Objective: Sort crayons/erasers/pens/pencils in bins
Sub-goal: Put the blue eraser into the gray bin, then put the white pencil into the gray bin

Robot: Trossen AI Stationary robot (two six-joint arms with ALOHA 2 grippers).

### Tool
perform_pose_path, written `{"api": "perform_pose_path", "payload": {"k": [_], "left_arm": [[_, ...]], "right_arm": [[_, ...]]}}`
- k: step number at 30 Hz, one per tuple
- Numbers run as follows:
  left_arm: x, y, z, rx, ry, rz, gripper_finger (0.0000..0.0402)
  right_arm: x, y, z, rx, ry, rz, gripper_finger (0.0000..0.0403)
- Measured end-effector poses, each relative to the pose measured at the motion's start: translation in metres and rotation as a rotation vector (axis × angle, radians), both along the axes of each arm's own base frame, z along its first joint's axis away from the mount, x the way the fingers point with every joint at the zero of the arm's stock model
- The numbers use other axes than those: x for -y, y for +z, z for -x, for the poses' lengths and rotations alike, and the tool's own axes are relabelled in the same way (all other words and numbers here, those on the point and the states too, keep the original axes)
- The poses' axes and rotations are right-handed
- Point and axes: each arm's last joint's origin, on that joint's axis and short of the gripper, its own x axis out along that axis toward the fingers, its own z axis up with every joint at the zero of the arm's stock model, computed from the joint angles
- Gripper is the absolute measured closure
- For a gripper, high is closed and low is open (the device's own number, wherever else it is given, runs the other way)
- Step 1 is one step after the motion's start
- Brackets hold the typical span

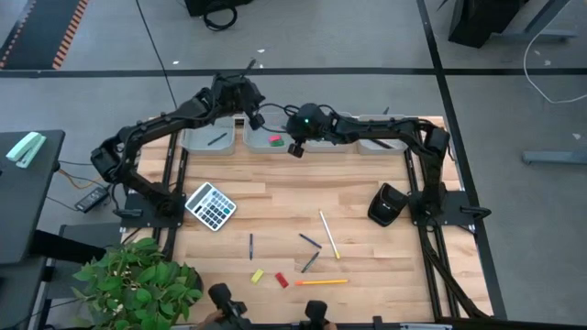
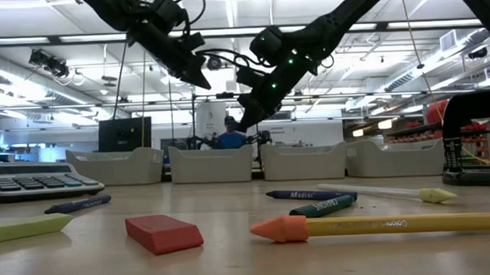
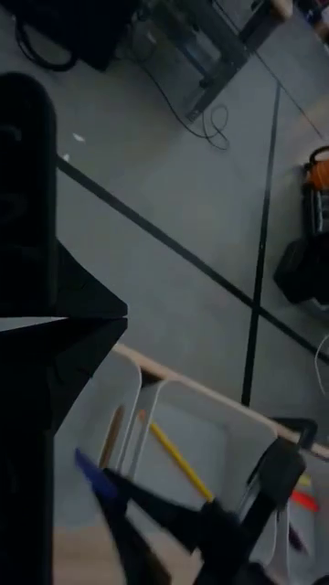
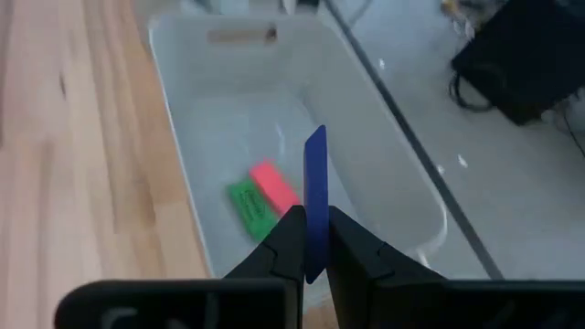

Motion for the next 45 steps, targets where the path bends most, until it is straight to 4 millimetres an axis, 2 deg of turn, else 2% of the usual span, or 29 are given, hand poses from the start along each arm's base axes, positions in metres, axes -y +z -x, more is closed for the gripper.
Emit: {"api": "perform_pose_path", "payload": {"k": [5,8,14,19,23,26,32,39,45], "left_arm": [[-0.011,0.003,0.008,0.045,-0.008,-0.008,0.0393],[-0.014,0.006,0.010,0.080,-0.056,-0.017,0.0381],[-0.015,0.014,0.008,0.144,-0.113,-0.068,0.0365],[-0.017,0.013,0.010,0.115,-0.120,-0.090,0.0378],[-0.023,0.013,0.016,0.114,-0.096,-0.092,0.0387],[-0.027,0.013,0.020,0.112,-0.080,-0.092,0.0388],[-0.032,0.013,0.026,0.111,-0.059,-0.094,0.0381],[-0.032,0.013,0.026,0.121,-0.098,-0.087,0.0367],[-0.031,0.012,0.025,0.126,-0.102,-0.073,0.0371]], "right_arm": [[0.004,0.000,0.000,0.019,0.027,-0.015,0.0365],[0.003,-0.001,0.001,0.011,0.027,-0.020,0.0361],[0.007,0.002,0.001,0.043,0.019,-0.010,0.0317],[0.016,0.001,0.006,0.039,-0.007,-0.012,0.0284],[0.016,-0.001,0.010,0.006,-0.035,-0.058,0.0275],[0.003,0.001,0.011,-0.030,-0.013,-0.110,0.0275],[-0.038,0.005,0.013,-0.156,0.028,-0.214,0.0274],[-0.089,-0.002,0.022,-0.351,-0.040,-0.409,0.0274],[-0.132,0.006,0.037,-0.454,-0.178,-0.551,0.0274]]}}
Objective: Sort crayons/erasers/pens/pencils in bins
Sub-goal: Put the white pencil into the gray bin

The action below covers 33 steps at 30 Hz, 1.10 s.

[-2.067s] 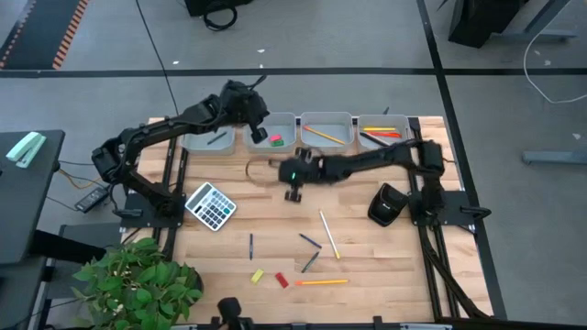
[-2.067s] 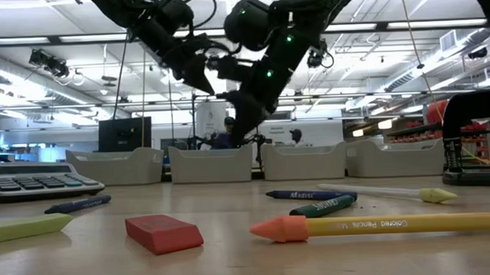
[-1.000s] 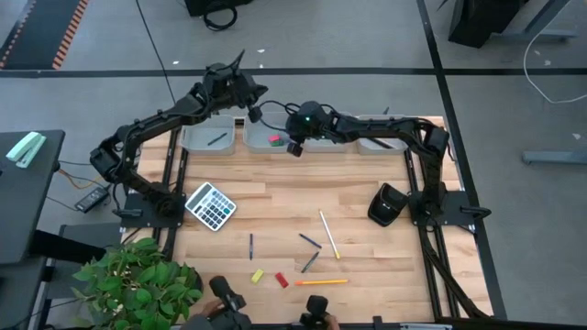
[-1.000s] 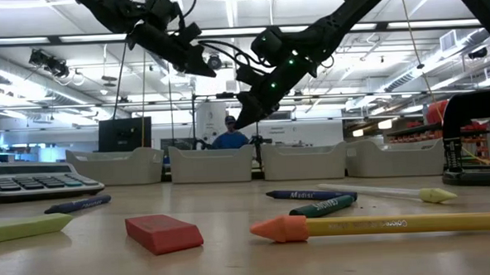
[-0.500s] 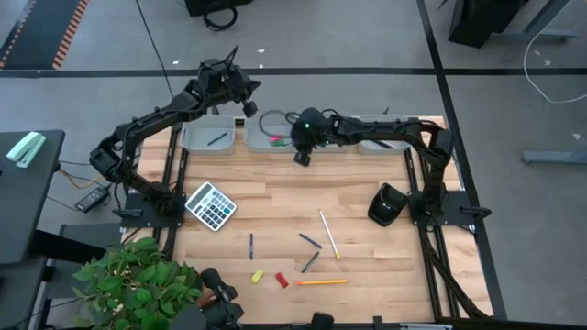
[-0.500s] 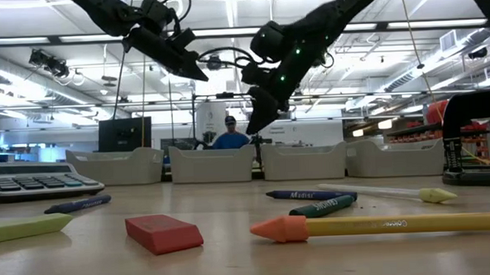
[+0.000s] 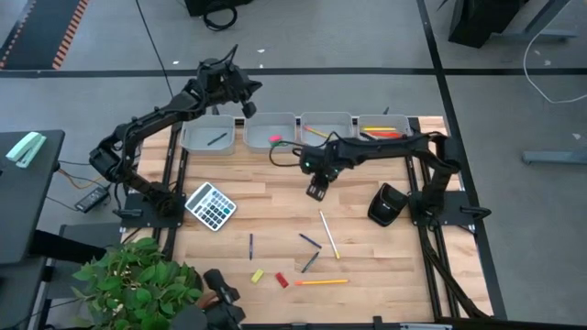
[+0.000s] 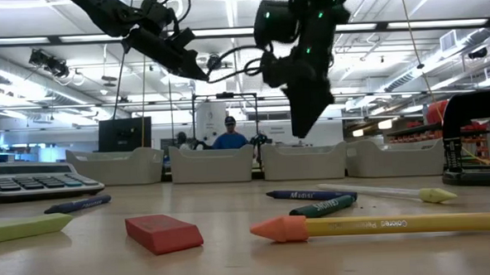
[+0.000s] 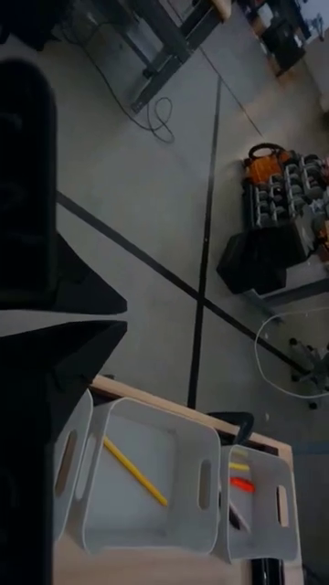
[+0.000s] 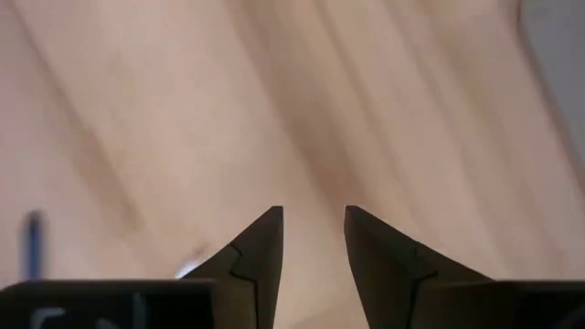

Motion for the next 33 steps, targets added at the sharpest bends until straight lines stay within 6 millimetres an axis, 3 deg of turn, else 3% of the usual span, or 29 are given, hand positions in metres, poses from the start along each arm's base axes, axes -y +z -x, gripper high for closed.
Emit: {"api": "perform_pose_path", "payload": {"k": [8,15,20,26,33], "left_arm": [[0.008,-0.003,-0.007,0.019,-0.072,0.074,0.0375],[0.015,-0.010,-0.012,-0.026,-0.095,0.132,0.0369],[0.007,-0.038,-0.025,-0.058,-0.127,0.232,0.0381],[-0.003,-0.073,-0.036,-0.081,-0.118,0.393,0.0390],[0.021,-0.071,-0.058,-0.017,-0.263,0.498,0.0385]], "right_arm": [[-0.059,0.004,-0.003,0.018,-0.081,-0.069,0.0274],[-0.093,0.000,0.004,-0.010,-0.222,-0.052,0.0274],[-0.117,-0.005,0.008,-0.024,-0.273,-0.027,0.0274],[-0.148,-0.022,0.018,-0.038,-0.314,-0.037,0.0274],[-0.179,-0.052,0.041,-0.012,-0.364,-0.001,0.0274]]}}
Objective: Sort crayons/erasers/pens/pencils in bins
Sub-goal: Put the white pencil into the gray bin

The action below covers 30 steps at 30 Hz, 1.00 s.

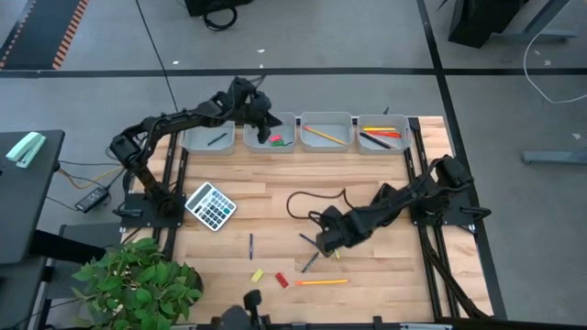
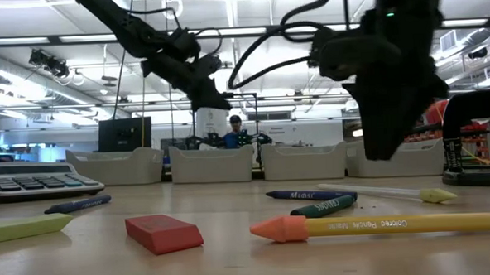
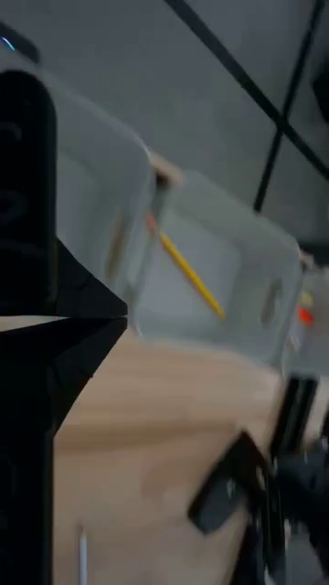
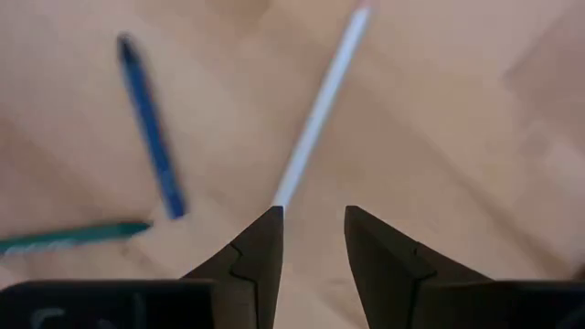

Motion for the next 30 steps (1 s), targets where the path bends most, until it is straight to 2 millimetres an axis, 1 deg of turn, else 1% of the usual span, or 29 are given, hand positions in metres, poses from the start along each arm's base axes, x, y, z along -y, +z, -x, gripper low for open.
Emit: {"api": "perform_pose_path", "payload": {"k": [3,6,11,16,25,30], "left_arm": [[0.014,0.003,-0.013,0.018,-0.032,-0.019,0.0387],[0.026,0.006,-0.026,0.042,-0.034,-0.069,0.0392],[0.037,0.017,-0.039,0.146,-0.055,-0.115,0.0386],[0.039,0.018,-0.041,0.157,-0.051,-0.101,0.0374],[0.041,0.013,-0.039,0.108,-0.057,-0.077,0.0389],[0.043,0.009,-0.039,0.069,-0.055,-0.062,0.0382]], "right_arm": [[-0.013,-0.011,0.004,0.070,0.007,-0.027,0.0274],[-0.023,-0.016,0.007,0.118,0.015,-0.053,0.0274],[-0.028,-0.019,0.012,0.096,0.066,-0.051,0.0274],[-0.028,-0.019,0.012,0.087,0.069,-0.057,0.0274],[-0.029,-0.021,0.016,0.069,0.113,-0.046,0.0274],[-0.027,-0.025,0.018,0.074,0.127,-0.012,0.0274]]}}
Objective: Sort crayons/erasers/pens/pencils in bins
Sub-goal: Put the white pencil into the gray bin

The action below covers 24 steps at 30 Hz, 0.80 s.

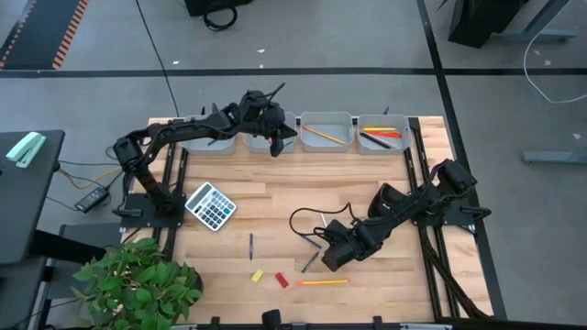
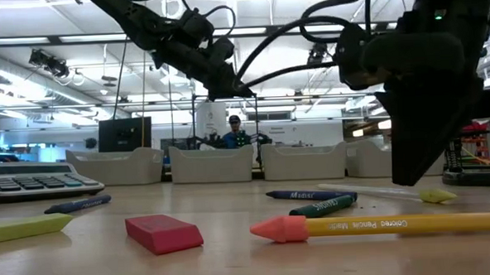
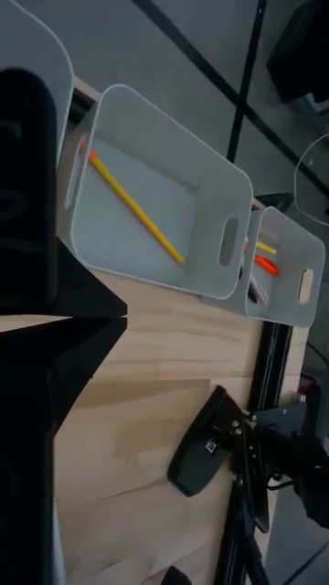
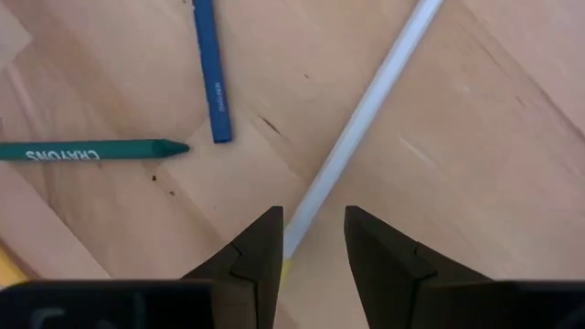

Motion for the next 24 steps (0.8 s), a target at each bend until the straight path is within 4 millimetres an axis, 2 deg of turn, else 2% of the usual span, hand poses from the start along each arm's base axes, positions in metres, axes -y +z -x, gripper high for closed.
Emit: {"api": "perform_pose_path", "payload": {"k": [8,14,21,24], "left_arm": [[0.018,0.001,-0.011,0.000,-0.011,-0.023,0.0379],[0.032,0.000,-0.019,-0.018,-0.015,-0.075,0.0387],[0.038,-0.001,-0.022,-0.036,-0.012,-0.084,0.0378],[0.038,-0.002,-0.021,-0.043,-0.012,-0.081,0.0375]], "right_arm": [[0.004,0.000,-0.002,0.004,0.037,0.034,0.0274],[0.016,0.000,-0.008,-0.003,0.053,0.061,0.0274],[0.032,-0.024,-0.017,-0.090,0.058,0.100,0.0274],[0.036,-0.025,-0.018,-0.095,0.048,0.107,0.0274]]}}
